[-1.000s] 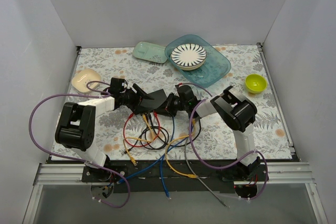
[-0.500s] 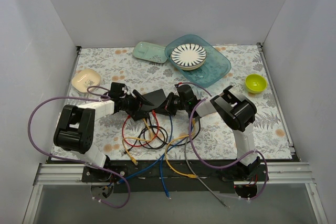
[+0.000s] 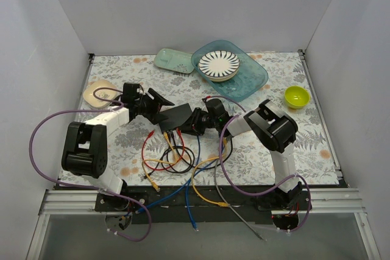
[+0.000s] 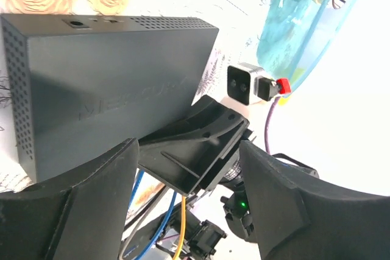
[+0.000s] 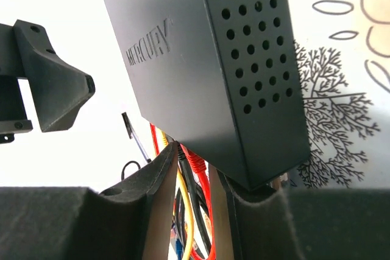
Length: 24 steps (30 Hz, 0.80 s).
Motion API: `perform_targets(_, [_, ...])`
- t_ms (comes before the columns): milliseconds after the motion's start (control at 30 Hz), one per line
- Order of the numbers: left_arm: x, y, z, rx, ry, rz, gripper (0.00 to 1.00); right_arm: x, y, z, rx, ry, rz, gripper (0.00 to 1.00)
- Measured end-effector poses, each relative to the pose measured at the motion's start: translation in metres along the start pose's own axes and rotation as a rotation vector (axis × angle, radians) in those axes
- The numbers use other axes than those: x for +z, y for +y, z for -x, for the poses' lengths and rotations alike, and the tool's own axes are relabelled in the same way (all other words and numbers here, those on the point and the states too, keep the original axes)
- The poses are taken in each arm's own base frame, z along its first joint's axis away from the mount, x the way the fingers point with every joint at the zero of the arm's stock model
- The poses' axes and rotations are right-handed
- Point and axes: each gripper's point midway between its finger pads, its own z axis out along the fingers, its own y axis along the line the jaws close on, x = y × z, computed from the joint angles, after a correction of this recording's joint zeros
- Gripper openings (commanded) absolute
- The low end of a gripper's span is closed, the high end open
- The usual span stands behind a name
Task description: Pull the plug from the switch port
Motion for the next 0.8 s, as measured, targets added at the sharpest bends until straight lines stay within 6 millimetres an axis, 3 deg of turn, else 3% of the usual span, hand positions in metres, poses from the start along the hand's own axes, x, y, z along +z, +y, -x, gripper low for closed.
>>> perform_targets(133, [0.003, 0.005, 0.002, -0.01, -0.004, 0.012, 0.64, 0.0, 0.001, -0.001, 0.0, 0.007, 0.003, 0.35])
perform_targets(300, [0.017, 0.034, -0.007, -0.069, 0.05, 0.073, 0.63, 0.002, 0.002, -0.002, 0.001, 0.02, 0.007, 0.35])
perform_targets(800, [0.017, 0.033, -0.008, -0.061, 0.057, 0.039, 0.63, 0.013, 0.007, 0.004, 0.014, 0.035, 0.009, 0.31])
